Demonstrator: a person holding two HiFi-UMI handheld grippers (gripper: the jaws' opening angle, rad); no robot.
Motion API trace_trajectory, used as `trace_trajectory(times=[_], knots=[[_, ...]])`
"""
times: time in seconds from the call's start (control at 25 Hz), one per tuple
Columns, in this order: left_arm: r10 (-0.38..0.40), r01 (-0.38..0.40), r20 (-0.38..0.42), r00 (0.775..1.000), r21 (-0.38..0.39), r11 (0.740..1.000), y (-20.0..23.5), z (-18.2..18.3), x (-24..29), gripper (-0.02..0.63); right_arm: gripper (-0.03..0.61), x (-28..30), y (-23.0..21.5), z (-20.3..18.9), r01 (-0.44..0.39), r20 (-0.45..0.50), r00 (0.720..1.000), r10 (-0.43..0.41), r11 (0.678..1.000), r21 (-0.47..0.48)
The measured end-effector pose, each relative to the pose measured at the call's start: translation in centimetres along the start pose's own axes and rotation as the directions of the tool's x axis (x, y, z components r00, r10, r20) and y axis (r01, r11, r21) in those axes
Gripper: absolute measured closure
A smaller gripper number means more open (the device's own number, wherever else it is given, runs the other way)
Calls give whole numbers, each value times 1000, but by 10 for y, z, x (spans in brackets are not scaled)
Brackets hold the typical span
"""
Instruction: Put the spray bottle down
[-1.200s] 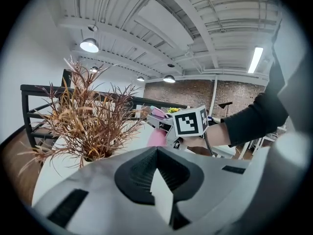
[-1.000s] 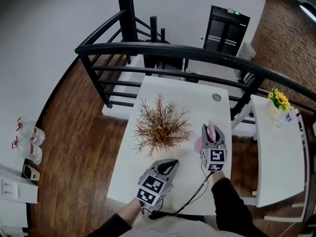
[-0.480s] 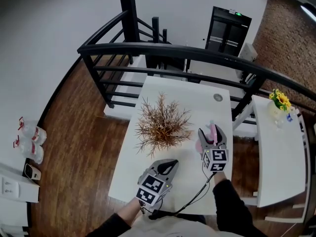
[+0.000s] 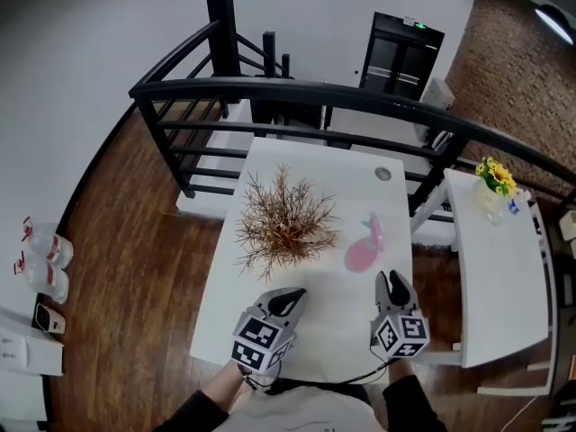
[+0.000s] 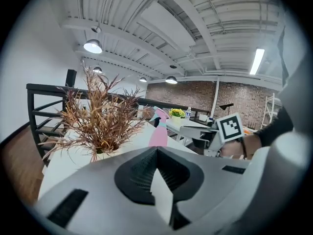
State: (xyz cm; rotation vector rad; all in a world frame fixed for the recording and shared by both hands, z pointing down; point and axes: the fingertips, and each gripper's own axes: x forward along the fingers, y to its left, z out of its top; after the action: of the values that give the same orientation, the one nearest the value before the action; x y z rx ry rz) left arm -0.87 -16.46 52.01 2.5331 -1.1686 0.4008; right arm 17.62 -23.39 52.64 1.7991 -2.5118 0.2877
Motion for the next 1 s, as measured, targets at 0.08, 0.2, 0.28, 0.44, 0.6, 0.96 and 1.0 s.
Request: trace_trajectory(times=[0.08, 0.2, 0.28, 0.44, 0.6, 0.96, 1.0], knots=[[1, -1, 10, 1000, -9, 1000, -1, 3, -6, 606, 578, -22, 9, 17, -16, 29, 999, 16, 1000, 0], [-3, 3, 29, 1000, -7, 1000, -8, 10, -14, 606, 578, -41, 30, 47, -59, 71, 996, 61, 998, -30], [-10, 10, 41, 999, 3, 1000, -16, 16, -19, 606, 578, -49, 43, 59, -75, 81, 994, 79, 996, -52], [-17, 15, 62, 998, 29, 999, -30, 27, -28, 606, 578, -65, 71, 63, -119, 48, 991, 123, 989, -84], [-12, 9, 73, 997, 38, 999, -39, 32, -40, 606, 578, -77, 84, 58, -142, 13, 990, 142, 988, -56], [2, -7, 84, 996, 54, 999, -47, 38, -58, 606, 578, -92, 99, 61, -183, -9, 983, 183, 981, -61], [1, -6, 84, 996, 56, 998, -48, 38, -58, 606, 578, -92, 100, 62, -187, -9, 982, 186, 980, -63]])
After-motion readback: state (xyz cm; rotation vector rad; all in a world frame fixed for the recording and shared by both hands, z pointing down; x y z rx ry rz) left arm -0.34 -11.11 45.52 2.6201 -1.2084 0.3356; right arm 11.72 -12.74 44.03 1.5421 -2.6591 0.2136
